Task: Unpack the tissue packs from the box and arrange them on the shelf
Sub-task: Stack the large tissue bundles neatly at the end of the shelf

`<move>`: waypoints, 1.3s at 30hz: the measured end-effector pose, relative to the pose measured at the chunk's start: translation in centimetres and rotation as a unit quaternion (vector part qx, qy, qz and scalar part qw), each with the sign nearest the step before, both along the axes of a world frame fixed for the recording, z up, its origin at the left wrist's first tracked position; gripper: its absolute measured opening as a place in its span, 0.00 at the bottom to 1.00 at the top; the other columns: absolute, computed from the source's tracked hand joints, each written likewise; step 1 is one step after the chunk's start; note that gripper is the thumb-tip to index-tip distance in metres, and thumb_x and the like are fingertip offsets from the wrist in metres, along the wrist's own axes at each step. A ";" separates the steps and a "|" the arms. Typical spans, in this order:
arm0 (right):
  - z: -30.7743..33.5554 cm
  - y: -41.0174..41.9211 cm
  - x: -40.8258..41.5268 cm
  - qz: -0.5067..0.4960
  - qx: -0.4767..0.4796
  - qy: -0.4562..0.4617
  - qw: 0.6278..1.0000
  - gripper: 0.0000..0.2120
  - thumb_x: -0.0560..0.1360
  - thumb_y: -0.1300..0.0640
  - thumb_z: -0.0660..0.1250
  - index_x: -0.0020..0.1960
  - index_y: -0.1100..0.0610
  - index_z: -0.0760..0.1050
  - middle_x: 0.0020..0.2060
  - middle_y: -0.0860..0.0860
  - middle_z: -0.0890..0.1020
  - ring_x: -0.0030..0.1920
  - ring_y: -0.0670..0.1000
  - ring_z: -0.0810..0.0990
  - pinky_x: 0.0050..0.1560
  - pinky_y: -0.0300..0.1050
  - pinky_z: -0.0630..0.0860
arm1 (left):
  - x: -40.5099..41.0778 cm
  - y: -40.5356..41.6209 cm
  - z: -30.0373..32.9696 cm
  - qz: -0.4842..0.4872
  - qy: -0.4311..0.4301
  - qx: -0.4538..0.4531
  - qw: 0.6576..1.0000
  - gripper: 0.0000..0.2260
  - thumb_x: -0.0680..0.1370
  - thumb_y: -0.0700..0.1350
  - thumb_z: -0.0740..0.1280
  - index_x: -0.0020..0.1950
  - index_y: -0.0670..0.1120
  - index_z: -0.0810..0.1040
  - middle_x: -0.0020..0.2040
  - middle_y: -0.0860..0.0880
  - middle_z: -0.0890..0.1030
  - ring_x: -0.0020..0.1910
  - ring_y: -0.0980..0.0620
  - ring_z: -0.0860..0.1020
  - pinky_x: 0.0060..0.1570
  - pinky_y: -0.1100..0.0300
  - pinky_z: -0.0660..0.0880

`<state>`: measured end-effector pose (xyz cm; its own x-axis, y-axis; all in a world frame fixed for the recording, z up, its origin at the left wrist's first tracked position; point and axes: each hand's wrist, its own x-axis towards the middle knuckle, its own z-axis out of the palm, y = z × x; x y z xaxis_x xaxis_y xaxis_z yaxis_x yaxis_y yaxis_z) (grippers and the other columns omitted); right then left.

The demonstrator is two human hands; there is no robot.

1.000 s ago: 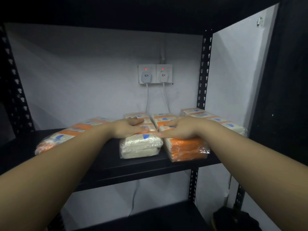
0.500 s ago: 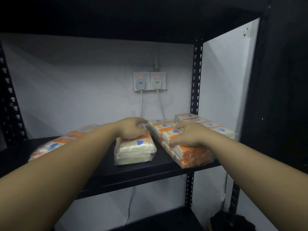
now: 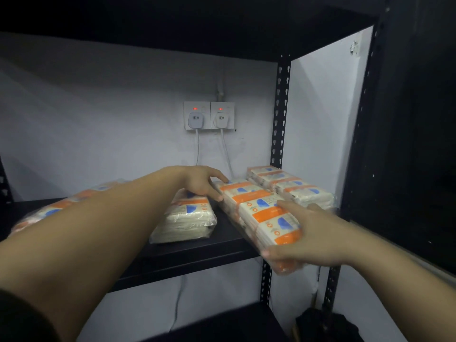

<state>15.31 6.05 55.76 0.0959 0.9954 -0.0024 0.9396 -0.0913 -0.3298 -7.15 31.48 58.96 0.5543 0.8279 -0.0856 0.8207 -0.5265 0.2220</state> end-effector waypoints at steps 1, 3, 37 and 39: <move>-0.4 -0.6 0.1 -0.002 0.007 0.005 1.000 0.62 0.52 0.21 0.72 0.80 0.33 0.48 0.76 0.47 0.63 0.70 0.53 0.70 0.67 0.50 0.73 | -0.1 0.1 0.0 -0.001 -0.006 -0.004 1.000 0.29 0.73 0.63 0.75 0.72 0.69 0.70 0.61 0.54 0.79 0.62 0.49 0.77 0.71 0.47 0.69; -1.2 -1.1 0.2 0.000 0.039 0.023 0.999 0.60 0.52 0.27 0.75 0.79 0.33 0.52 0.71 0.45 0.66 0.64 0.49 0.73 0.60 0.45 0.76 | -0.2 0.1 0.0 -0.003 -0.027 0.004 1.000 0.27 0.74 0.62 0.75 0.71 0.66 0.73 0.61 0.54 0.79 0.61 0.49 0.77 0.69 0.49 0.70; 3.7 7.8 11.3 -0.046 0.254 0.113 0.960 0.36 0.59 0.35 0.79 0.64 0.39 0.72 0.59 0.42 0.76 0.53 0.45 0.80 0.51 0.47 0.82 | 13.4 8.9 1.2 0.049 -0.475 -0.082 0.875 0.20 0.76 0.42 0.76 0.67 0.46 0.78 0.59 0.41 0.81 0.59 0.44 0.81 0.62 0.53 0.79; 3.1 8.2 11.3 -0.044 0.242 0.106 0.963 0.34 0.62 0.37 0.79 0.65 0.39 0.71 0.60 0.42 0.74 0.54 0.45 0.79 0.50 0.44 0.82 | 13.4 9.3 0.2 0.058 -0.476 -0.082 0.874 0.19 0.77 0.43 0.76 0.67 0.46 0.78 0.59 0.40 0.81 0.59 0.43 0.82 0.65 0.50 0.79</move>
<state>26.59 14.25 58.86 0.2276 0.8730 0.4313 0.8421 0.0459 -0.5374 6.29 40.73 59.20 0.3527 0.9029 0.2456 0.2685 -0.3491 0.8978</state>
